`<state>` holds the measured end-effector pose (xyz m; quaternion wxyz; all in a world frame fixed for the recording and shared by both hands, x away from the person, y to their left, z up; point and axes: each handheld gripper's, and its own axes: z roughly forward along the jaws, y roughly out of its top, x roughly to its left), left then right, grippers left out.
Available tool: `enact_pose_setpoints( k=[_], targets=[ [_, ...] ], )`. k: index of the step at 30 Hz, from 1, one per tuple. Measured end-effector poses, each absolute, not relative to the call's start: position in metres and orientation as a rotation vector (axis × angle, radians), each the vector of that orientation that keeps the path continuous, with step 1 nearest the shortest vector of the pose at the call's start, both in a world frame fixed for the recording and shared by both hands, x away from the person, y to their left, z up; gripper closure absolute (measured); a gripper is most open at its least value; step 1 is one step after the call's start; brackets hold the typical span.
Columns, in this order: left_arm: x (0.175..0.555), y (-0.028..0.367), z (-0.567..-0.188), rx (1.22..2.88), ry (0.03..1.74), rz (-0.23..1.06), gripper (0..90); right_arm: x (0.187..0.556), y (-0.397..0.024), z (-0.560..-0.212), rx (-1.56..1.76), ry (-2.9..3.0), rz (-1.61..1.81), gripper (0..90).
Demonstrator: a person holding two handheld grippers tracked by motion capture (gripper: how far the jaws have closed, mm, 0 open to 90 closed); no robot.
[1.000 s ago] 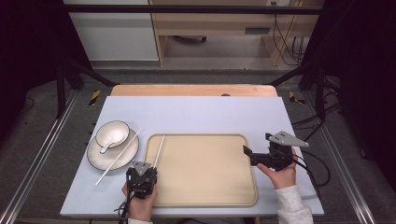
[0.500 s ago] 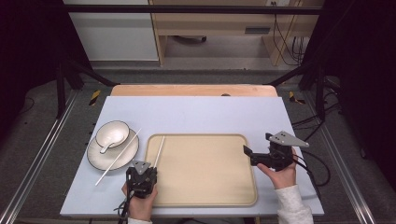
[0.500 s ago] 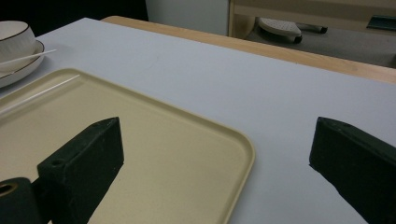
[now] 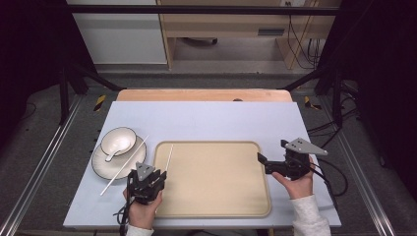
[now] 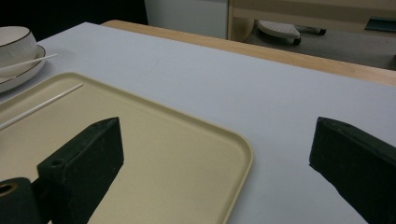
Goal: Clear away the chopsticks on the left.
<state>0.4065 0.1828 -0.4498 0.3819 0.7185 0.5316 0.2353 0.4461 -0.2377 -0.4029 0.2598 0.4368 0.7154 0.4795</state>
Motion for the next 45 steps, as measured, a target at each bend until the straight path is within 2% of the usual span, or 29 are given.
enact_pose_setpoints(
  k=[5, 18, 30, 35, 38, 45],
  targets=[
    [0.408, 0.193, -0.436, 1.855, 1.283, 0.585, 65.2, 0.446, -0.238, -0.402, 1.185, 1.934, 1.303, 3.2],
    [0.406, 0.234, -0.418, 1.833, 1.256, 0.582, 48.0, 0.445, -0.239, -0.401, 1.186, 1.928, 1.308, 3.1],
    [0.395, 0.259, -0.421, 1.905, 1.178, 0.614, 38.8, 0.446, -0.237, -0.403, 1.186, 1.944, 1.296, 3.1],
    [0.399, 0.277, -0.427, 1.884, 1.224, 0.596, 36.2, 0.446, -0.238, -0.403, 1.18, 1.942, 1.294, 3.2],
    [0.403, 0.285, -0.429, 1.938, 1.243, 0.673, 33.8, 0.447, -0.237, -0.404, 1.182, 1.945, 1.291, 3.2],
    [0.415, 0.305, -0.431, 1.928, 1.291, 0.66, 33.8, 0.448, -0.235, -0.406, 1.186, 1.953, 1.283, 3.2]
  ],
)
